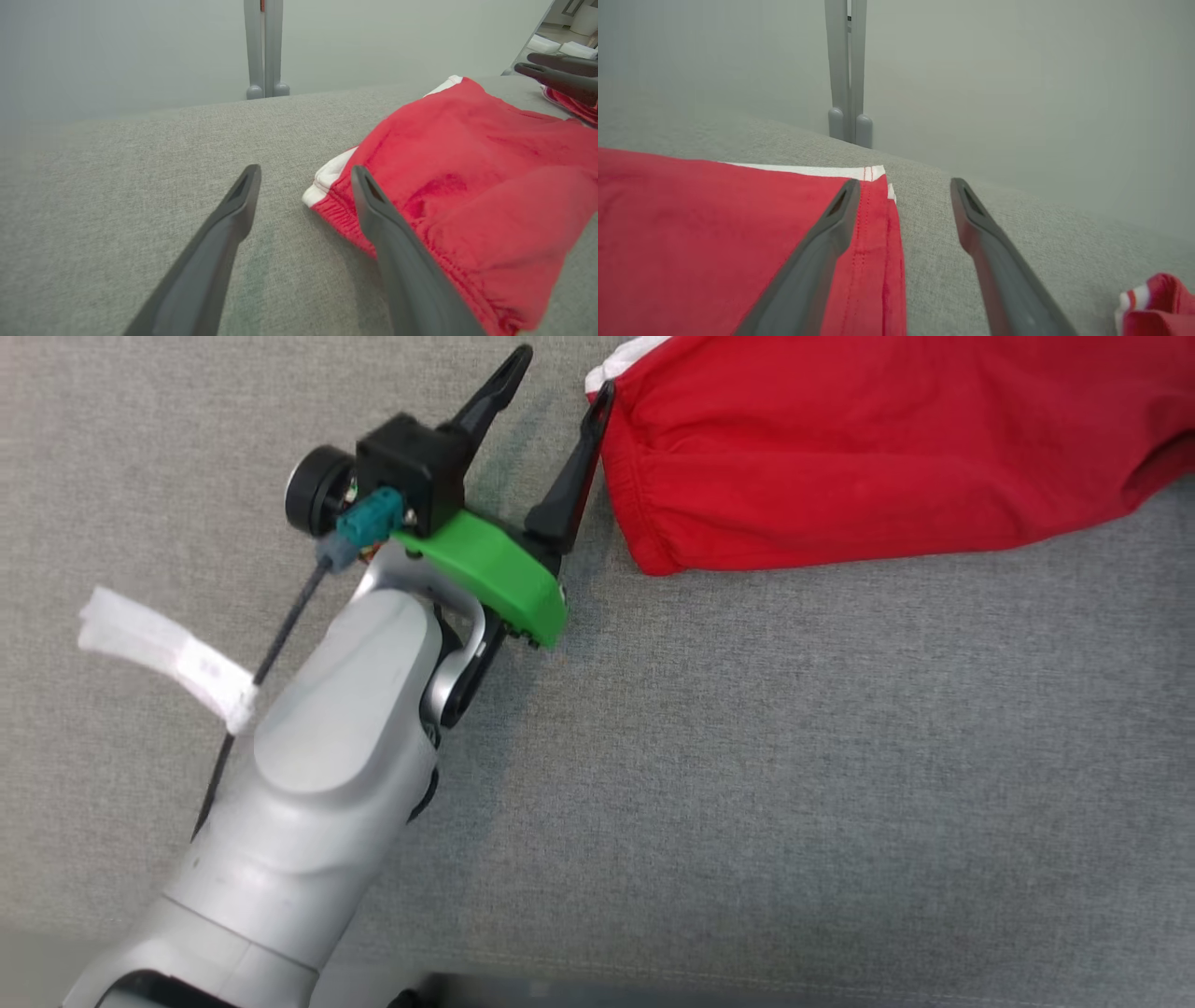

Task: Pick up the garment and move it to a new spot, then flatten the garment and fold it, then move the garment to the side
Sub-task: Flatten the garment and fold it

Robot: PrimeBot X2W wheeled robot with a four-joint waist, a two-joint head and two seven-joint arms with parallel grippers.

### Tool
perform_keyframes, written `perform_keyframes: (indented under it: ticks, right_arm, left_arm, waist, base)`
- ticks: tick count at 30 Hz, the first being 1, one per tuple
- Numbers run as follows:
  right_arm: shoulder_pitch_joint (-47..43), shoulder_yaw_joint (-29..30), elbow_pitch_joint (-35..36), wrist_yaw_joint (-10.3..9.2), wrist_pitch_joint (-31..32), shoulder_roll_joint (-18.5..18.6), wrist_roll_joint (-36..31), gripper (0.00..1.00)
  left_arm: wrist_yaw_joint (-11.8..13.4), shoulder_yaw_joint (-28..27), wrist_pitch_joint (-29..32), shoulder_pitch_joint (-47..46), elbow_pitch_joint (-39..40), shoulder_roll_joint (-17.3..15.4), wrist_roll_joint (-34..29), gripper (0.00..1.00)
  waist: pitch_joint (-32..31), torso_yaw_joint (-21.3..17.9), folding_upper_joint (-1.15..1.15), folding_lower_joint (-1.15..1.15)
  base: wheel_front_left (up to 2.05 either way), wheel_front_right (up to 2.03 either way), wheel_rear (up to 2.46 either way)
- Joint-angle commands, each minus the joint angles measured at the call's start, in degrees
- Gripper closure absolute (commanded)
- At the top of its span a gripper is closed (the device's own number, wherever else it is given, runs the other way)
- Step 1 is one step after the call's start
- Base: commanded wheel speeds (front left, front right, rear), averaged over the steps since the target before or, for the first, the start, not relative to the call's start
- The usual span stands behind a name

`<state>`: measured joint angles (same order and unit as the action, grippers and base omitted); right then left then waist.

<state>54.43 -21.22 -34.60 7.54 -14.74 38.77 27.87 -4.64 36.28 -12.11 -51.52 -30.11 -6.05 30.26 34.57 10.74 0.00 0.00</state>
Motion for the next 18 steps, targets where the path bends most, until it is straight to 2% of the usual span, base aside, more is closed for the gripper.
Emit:
perform_keyframes:
  ticks: [1, 6, 11, 15, 18]
  right_arm:
    - [-2.2, 0.3, -0.1, -0.10, -0.4, -0.5, 1.0, 0.00]
    - [-9.0, 2.4, 2.1, -0.09, -0.5, -2.2, 3.0, 0.00]
    - [-15.3, 4.8, 3.2, -0.09, -0.5, -4.9, 5.6, 0.00]
    - [-18.8, 4.6, 2.5, -0.09, -0.5, -6.5, 6.8, 0.00]
    - [-19.3, 4.4, 0.7, -0.09, -0.5, -7.2, 7.8, 0.00]
  left_arm:
    - [1.1, 0.1, -1.1, 2.0, 0.2, -0.8, -1.6, 0.00]
    - [5.8, -0.9, -3.1, 8.7, 4.5, -2.7, -5.6, 0.00]
    - [9.6, -4.7, -3.0, 18.6, 14.6, -4.0, -10.4, 0.00]
    - [11.7, -7.6, -3.1, 27.7, 21.9, -3.4, -15.0, 0.00]
    - [12.3, -9.2, -3.1, 33.0, 24.9, -2.6, -17.2, 0.00]
  waist:
    - [-2.5, -0.6, 0.00, 0.00]
    - [-6.6, -1.8, 0.00, 0.00]
    - [-10.4, -2.4, 0.00, 0.00]
    - [-13.1, -2.2, 0.00, 0.00]
    - [-14.6, -1.5, 0.00, 0.00]
  base:
    - [0.00, 0.00, 0.00]
    - [0.00, 0.00, 0.00]
    - [0.00, 0.00, 0.00]
    - [0.00, 0.00, 0.00]
    - [0.00, 0.00, 0.00]
